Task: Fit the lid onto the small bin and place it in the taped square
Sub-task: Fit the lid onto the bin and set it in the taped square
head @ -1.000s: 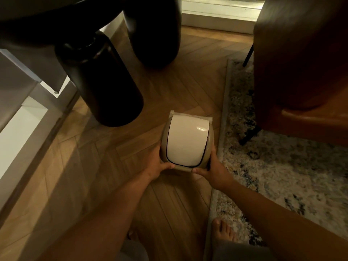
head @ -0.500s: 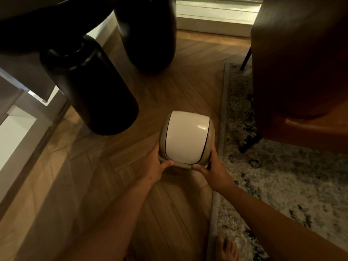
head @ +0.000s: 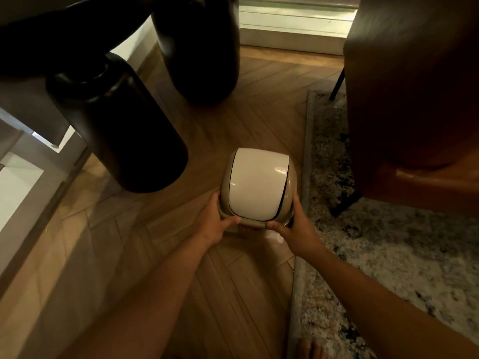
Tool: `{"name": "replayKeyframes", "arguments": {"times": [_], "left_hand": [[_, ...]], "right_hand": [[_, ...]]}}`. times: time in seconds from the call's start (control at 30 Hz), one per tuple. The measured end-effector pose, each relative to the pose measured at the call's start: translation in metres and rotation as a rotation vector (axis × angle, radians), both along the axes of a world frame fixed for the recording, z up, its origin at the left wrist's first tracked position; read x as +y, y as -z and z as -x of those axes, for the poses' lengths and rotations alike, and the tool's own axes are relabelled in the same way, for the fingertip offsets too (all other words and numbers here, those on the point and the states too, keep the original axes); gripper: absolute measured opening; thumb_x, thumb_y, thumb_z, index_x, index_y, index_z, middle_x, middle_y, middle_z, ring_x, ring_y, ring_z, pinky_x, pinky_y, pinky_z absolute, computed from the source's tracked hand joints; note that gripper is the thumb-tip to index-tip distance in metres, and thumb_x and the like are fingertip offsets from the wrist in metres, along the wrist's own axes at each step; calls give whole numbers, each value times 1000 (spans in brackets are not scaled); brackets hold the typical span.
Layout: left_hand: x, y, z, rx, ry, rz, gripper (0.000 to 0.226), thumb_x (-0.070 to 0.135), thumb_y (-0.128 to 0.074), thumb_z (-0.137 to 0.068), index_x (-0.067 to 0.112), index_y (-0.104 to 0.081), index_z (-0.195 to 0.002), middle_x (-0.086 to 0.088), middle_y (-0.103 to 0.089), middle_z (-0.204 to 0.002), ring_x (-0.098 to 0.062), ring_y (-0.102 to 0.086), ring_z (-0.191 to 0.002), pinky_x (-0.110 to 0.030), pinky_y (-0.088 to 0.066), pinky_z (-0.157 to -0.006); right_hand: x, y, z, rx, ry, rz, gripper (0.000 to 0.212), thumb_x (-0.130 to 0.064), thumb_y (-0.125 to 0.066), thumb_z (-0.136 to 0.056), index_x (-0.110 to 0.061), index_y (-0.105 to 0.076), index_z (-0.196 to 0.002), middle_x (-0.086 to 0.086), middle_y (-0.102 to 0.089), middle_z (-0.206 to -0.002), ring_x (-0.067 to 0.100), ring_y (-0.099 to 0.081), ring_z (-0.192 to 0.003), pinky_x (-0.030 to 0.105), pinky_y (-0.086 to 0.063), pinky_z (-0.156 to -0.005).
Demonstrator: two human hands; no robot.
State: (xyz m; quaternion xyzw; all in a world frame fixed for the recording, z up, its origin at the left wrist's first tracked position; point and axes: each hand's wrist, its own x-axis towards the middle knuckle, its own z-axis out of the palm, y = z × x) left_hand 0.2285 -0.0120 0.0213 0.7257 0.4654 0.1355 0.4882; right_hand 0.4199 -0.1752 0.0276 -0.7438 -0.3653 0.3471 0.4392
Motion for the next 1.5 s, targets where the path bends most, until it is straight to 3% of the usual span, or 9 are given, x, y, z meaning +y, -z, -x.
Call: {"name": "replayKeyframes", "arguments": {"times": [0.13, 0.47, 0.8, 1.0, 1.07, 1.13, 1.2, 1.33, 1.5], "left_hand": [[15, 1, -8, -10, 75, 3, 84, 29, -87, -72, 23, -39, -141, -1, -57, -136, -19, -53, -126, -44, -47, -104], [63, 0, -55, -23, 113, -71, 96, 41, -83, -71, 38, -26, -148, 5, -48, -147, -11, -42, -131, -33, -38, -103], [106, -4, -74, 48, 150, -123, 89, 29, -87, -73, 23, -37, -146, 0, -52, -142, -11, -45, -124, -33, -41, -100], [87, -15, -69, 55, 108, -40, 91, 24, -91, -68, 16, -41, -142, -5, -53, -140, -21, -50, -127, -29, -42, -95], [81, -15, -63, 61, 96, -22, 93, 25, -92, -67, 15, -40, -143, -6, -52, -141, -22, -50, -128, -30, -43, -97], [75, -14, -56, 52, 83, -22, 92, 25, -92, -66, 13, -39, -141, -7, -53, -140, -23, -51, -127, -29, -43, -97], [69, -14, -51, 46, 72, -23, 92, 26, -92, -66, 14, -39, -140, -7, -52, -140, -23, -51, -128, -30, -44, -98], [62, -12, -45, 39, 64, -28, 91, 28, -92, -65, 16, -39, -138, -7, -53, -139, -24, -52, -128, -40, -47, -104], [65, -13, -45, 50, 66, -29, 92, 30, -92, -65, 17, -39, -139, -6, -53, -139, -23, -51, -128, -34, -46, -101]], "right_hand": [[9, 2, -12, 4, 4, -13, 114, -26, -90, -76, -36, -13, -159, -16, -52, -145, 4, -49, -132, 43, -46, -107], [56, -1, -58, -64, 5, -6, 119, -24, -88, -79, -32, -2, -161, -11, -48, -149, 12, -45, -135, 44, -43, -110], [95, -5, -86, -37, -115, 7, 115, -16, -84, -84, -27, 0, -161, -6, -40, -154, 18, -44, -137, 46, -51, -102], [78, -1, -82, -8, -78, 31, 112, -16, -88, -79, -26, -13, -161, -10, -47, -147, 12, -42, -136, 41, -41, -111], [75, -1, -81, 23, -87, 45, 111, -17, -89, -78, -32, -15, -160, -22, -51, -137, 15, -49, -130, 31, -53, -97], [71, -2, -78, 46, -101, 53, 112, -18, -88, -79, -42, -13, -157, -29, -50, -127, 19, -61, -112, 18, -58, -66], [68, -4, -74, 54, -102, 91, 115, -19, -88, -80, -47, -7, -157, -18, -49, -133, 17, -65, -94, 18, -55, -52], [67, -6, -72, 42, -131, 129, 117, -15, -86, -82, -43, -2, -159, 1, -43, -151, 16, -64, -88, 20, -54, -49], [69, -6, -71, 52, -143, 128, 117, -16, -84, -83, -47, 1, -157, -6, -44, -144, 11, -65, -98, 22, -56, -52]]}}
